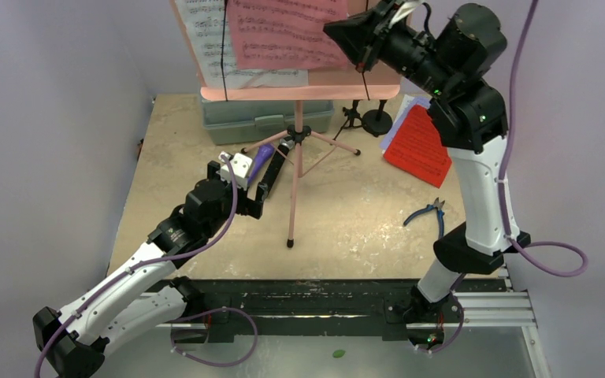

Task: Pack up the instrument practice props
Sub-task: Pick up the sheet music from the music stand.

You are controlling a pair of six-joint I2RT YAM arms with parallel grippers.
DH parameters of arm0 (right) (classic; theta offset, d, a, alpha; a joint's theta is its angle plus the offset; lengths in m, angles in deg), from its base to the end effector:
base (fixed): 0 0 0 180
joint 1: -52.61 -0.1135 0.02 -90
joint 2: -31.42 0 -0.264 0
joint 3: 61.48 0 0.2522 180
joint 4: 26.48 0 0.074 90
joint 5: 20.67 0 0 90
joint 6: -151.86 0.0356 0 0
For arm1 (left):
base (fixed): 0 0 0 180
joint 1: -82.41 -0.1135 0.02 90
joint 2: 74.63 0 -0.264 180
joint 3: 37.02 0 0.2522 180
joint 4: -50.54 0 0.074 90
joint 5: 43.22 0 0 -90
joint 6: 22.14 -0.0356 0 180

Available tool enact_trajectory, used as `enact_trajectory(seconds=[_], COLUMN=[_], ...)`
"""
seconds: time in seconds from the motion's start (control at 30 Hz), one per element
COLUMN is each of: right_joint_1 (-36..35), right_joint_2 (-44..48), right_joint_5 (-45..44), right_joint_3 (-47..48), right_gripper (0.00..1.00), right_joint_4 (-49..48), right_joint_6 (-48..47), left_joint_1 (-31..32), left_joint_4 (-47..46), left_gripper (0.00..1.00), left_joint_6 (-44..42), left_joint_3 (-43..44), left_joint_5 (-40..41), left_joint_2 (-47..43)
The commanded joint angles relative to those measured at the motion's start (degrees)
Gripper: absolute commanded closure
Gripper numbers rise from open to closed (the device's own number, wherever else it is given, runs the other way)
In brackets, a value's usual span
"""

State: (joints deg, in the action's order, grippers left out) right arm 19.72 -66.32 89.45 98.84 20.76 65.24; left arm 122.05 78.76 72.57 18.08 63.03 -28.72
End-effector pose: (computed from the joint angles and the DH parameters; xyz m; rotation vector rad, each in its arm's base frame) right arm 0.2245 0.1598 0.6274 -0.6352 1.2022 0.7638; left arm 0.1508 -0.1120 0.3081 0.3833 1.8583 -0.2584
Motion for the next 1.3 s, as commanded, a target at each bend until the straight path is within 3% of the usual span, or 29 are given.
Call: enact_trajectory(seconds=[0.0,0.53,0.9,1.1,1.27], right_joint_1=[1.60,3.07,3.75,8.32,11.59], right_joint_2=[3.80,14.37,25.38,33.00,37.71], right_joint_5=[3.10,19.76,29.74,35.54,34.50], right_joint_3=[1.62,-9.43,-27.10,-39.63,-49.19], right_gripper=[1.00,1.00,1.00,1.00,1.00], right_joint_4=[-0.12,4.55,13.84,21.67,25.20], right_joint_6=[-0.68,-3.02,-15.65,-29.13,-36.42], left_joint_1=[-0.45,-0.48,-0.61,-0.61,-0.70], left_joint_4=[-1.63,-1.54,-1.53,-1.53,-1.62], left_gripper=[0.05,0.05,0.05,0.05,0.05], left_joint_6=[-0.61,-0.63,-0.62,-0.66,-0.66], left_joint_3=[0.01,0.05,0.14,0.17,0.15], left_joint_5=[-0.78,-1.13,-1.13,-1.22,-1.55], left_joint_2=[-0.12,-0.21,-0.31,-0.34,-0.14])
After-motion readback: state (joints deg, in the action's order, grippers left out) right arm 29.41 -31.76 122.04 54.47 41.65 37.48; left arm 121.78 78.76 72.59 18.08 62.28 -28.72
